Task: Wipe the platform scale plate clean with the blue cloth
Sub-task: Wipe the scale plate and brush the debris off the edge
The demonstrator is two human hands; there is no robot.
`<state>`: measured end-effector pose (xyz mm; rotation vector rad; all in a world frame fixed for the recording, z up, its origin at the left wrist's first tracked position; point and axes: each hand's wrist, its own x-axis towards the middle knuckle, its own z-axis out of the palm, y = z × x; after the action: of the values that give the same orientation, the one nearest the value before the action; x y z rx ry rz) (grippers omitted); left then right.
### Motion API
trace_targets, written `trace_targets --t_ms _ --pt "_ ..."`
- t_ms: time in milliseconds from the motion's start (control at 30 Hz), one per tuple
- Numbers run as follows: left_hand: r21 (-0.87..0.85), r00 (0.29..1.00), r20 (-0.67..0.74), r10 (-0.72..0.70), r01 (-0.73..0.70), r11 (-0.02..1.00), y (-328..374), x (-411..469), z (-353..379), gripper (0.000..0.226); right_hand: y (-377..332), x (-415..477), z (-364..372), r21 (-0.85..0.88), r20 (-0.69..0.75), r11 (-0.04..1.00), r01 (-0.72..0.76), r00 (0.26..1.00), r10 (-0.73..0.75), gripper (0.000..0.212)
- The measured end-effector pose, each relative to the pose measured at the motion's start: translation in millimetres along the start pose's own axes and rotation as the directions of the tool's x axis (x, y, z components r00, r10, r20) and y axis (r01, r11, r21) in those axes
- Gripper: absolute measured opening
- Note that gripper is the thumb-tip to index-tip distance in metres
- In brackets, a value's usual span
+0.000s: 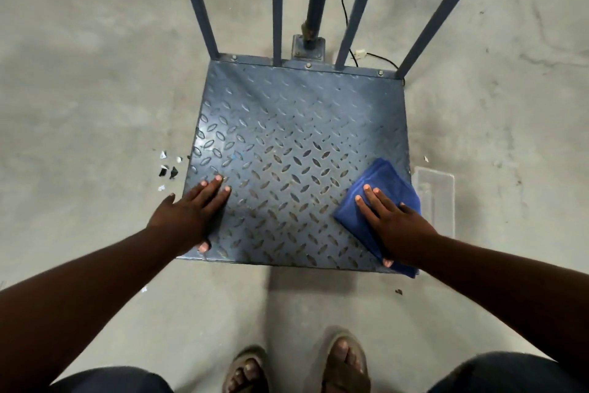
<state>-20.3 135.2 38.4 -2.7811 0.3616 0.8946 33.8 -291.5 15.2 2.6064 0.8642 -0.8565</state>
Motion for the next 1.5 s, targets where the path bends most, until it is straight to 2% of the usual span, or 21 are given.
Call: trace_targets --t_ms 267,567,700,967,1100,1233,1367,1433,1500 --pt "0.03 1.0 -0.018 0.008 -0.007 1.0 -3 3 6 0.121 2 1 2 -0.011 0.006 1.0 -0.004 1.0 0.004 0.143" --pt "-0.008 1.0 -0.008 0.01 -0.01 1.0 -5 4 9 0.134 1 -3 0 0.036 -0.014 0.999 -0.002 1.0 0.002 0.126" --pt "-0.018 1.0 -0.011 0.014 -0.014 1.0 -4 2 6 0.131 1 -3 1 0.043 -0.015 0.999 -0.007 1.0 0.008 0.13" --pt "-0.018 1.0 -0.011 0.029 -0.029 0.999 -4 1 5 0.135 3 -3 0 0.052 0.009 0.999 0.014 1.0 -0.014 0.119" --pt "-0.026 0.999 -0.018 0.035 -0.036 0.999 -5 1 6 0.139 5 -9 -4 0.02 0.019 0.998 0.06 0.998 -0.061 0.121" --pt "0.018 0.999 -0.015 0.042 -0.042 0.999 -7 3 10 0.141 -3 -11 -7 -0.064 -0.007 0.986 0.154 0.988 -0.155 0.124" --pt "0.018 0.999 -0.003 0.036 -0.036 0.999 -5 3 8 0.139 -6 -1 -4 -0.168 -0.034 0.929 0.331 0.939 -0.341 0.128" --pt "-0.014 0.999 -0.005 0.034 -0.034 0.999 -5 2 7 0.135 -9 10 -6 -0.231 -0.049 0.85 0.474 0.867 -0.496 0.116" --pt "-0.031 1.0 -0.007 0.031 -0.031 0.999 -5 2 8 0.131 -13 23 -9 -0.285 0.002 0.737 0.613 0.769 -0.639 0.117"
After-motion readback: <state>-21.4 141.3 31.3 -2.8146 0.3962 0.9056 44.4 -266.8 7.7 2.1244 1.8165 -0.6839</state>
